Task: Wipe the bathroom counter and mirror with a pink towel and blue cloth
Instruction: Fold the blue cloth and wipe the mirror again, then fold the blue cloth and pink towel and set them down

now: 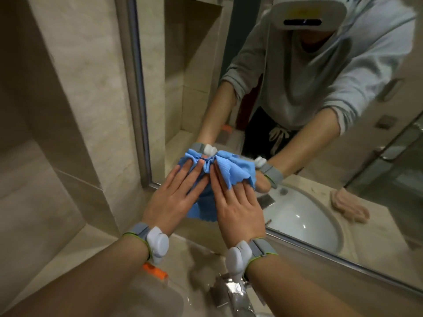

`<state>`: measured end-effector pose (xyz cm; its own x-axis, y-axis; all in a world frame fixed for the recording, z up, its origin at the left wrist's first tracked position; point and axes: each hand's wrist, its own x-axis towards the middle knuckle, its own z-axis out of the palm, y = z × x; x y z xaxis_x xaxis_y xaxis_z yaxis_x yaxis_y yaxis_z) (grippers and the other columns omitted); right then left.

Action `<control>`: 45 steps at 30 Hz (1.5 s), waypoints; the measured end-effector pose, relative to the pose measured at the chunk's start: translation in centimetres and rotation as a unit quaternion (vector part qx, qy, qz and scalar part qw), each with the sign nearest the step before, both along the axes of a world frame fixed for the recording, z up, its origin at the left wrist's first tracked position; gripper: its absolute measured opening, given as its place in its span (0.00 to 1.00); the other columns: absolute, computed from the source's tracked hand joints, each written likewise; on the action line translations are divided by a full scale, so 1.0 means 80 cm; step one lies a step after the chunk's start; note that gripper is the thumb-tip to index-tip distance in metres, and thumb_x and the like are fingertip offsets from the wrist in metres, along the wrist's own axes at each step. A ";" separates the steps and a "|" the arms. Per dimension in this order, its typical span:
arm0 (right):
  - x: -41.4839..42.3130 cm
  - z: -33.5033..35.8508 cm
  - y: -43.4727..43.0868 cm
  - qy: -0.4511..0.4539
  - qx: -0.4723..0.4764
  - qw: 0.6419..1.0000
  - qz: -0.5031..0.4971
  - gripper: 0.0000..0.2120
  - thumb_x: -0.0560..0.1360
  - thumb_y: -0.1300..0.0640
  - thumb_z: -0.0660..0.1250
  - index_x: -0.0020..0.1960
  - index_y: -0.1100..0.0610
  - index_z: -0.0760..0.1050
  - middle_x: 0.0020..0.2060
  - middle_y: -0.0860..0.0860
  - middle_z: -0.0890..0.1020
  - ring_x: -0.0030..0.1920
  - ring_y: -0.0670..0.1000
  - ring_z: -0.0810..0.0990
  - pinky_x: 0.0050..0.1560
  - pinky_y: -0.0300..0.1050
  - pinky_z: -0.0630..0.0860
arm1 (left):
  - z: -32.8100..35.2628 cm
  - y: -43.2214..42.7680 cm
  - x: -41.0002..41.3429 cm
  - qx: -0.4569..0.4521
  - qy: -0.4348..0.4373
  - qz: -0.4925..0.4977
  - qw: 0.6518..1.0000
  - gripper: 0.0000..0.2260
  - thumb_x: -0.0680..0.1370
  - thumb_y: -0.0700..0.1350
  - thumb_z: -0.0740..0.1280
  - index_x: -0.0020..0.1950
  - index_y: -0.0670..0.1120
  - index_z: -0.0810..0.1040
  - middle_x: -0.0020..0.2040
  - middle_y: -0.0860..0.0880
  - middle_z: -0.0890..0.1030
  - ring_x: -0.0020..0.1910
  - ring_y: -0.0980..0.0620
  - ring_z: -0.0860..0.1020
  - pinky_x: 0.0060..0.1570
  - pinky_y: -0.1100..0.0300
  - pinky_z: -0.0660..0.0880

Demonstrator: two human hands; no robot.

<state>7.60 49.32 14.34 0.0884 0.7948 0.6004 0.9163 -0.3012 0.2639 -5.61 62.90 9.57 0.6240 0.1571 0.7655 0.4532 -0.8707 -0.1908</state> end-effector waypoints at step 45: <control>0.036 0.038 -0.622 0.551 0.086 0.739 -0.378 0.12 0.76 0.44 0.66 0.54 0.50 0.76 0.51 0.51 0.82 0.51 0.56 0.81 0.45 0.43 0.74 | 0.084 -0.651 0.163 -0.858 0.155 -0.072 0.485 0.15 0.83 0.49 0.62 0.53 0.40 0.83 0.51 0.40 0.85 0.49 0.42 0.85 0.53 0.46 0.83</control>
<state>10.45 -0.43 17.39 0.9788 0.1881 -0.0804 0.0989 -0.7792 -0.6189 7.45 10.81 16.26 0.7669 0.3340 -0.5480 0.5446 0.1128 0.8311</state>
